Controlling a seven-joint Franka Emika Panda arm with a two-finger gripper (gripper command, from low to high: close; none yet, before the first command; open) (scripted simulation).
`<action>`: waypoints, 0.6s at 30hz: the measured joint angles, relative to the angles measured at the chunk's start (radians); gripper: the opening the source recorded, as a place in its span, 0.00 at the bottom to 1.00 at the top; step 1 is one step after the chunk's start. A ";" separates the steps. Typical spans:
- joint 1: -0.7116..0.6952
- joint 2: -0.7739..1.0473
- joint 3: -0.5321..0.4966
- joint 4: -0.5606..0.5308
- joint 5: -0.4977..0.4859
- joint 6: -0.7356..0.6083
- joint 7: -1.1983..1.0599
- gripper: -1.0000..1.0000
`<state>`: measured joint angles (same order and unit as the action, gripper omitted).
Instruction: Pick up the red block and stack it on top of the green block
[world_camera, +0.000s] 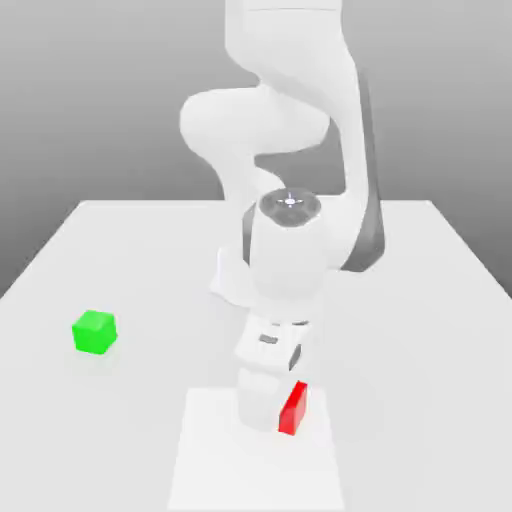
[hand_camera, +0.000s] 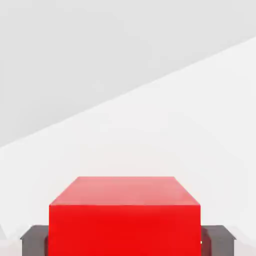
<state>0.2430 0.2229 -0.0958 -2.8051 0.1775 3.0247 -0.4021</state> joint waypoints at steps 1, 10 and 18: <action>0.000 0.000 0.000 0.000 0.000 -0.001 0.000 0.00; 0.047 -0.161 -0.083 -0.020 -0.137 -0.133 0.097 0.00; -0.046 -0.358 -0.157 -0.047 -0.230 -0.301 0.058 0.00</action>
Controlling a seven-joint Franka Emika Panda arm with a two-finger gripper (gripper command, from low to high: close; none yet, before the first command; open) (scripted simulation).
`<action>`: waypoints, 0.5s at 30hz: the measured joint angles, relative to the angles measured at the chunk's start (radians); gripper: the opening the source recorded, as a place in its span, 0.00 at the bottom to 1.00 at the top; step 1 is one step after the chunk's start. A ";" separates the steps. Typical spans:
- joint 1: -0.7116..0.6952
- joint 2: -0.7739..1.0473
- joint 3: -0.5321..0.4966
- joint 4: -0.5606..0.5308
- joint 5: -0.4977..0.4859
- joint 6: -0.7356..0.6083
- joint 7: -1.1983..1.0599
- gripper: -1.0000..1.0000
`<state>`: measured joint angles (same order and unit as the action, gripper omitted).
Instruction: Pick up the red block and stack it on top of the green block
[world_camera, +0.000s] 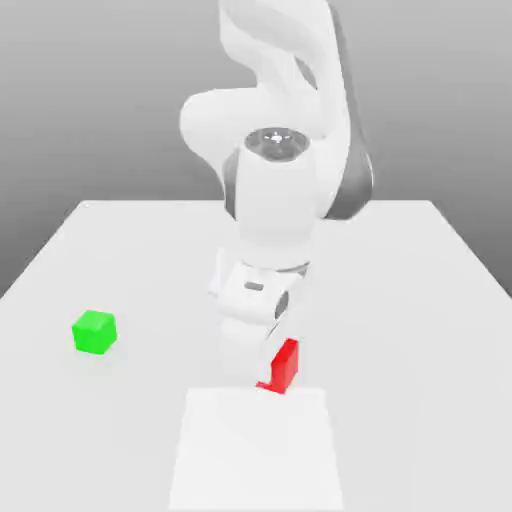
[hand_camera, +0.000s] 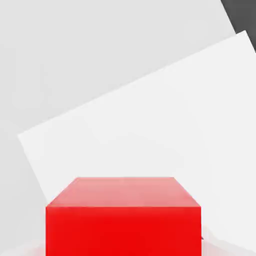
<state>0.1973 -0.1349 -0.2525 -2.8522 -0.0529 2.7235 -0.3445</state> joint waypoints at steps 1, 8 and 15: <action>-0.023 -0.026 -0.020 -0.002 -0.013 -0.021 -0.022 0.00; -0.216 -0.176 -0.158 -0.026 -0.134 -0.138 -0.163 0.00; -0.428 -0.252 -0.291 -0.059 -0.271 -0.175 -0.290 0.00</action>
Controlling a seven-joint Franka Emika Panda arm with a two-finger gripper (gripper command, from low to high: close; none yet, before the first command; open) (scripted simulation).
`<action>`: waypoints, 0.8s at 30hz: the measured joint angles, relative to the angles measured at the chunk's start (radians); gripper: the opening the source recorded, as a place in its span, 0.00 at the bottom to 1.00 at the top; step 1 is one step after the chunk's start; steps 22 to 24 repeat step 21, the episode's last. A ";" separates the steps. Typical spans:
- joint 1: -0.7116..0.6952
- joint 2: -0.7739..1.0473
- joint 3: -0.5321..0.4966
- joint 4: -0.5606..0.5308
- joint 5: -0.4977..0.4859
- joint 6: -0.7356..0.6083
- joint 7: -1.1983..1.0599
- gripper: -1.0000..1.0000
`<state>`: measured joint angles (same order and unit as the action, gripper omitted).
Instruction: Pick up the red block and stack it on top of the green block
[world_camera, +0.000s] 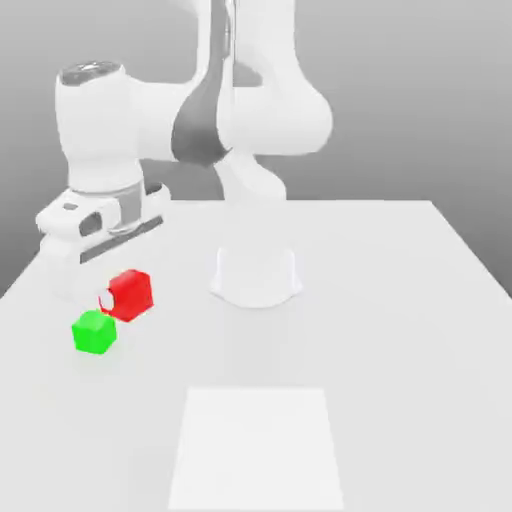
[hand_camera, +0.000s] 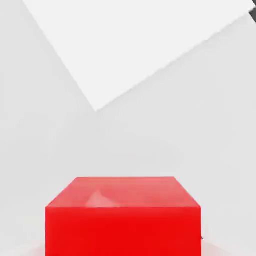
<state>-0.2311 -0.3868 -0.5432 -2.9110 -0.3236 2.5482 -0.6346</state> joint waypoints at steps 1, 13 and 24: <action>-0.030 -0.003 -0.019 -0.005 -0.020 0.003 -0.017 0.00; -0.096 0.241 -0.224 -0.040 0.007 0.281 -0.211 0.00; -0.066 0.282 -0.235 -0.041 0.072 0.316 -0.255 1.00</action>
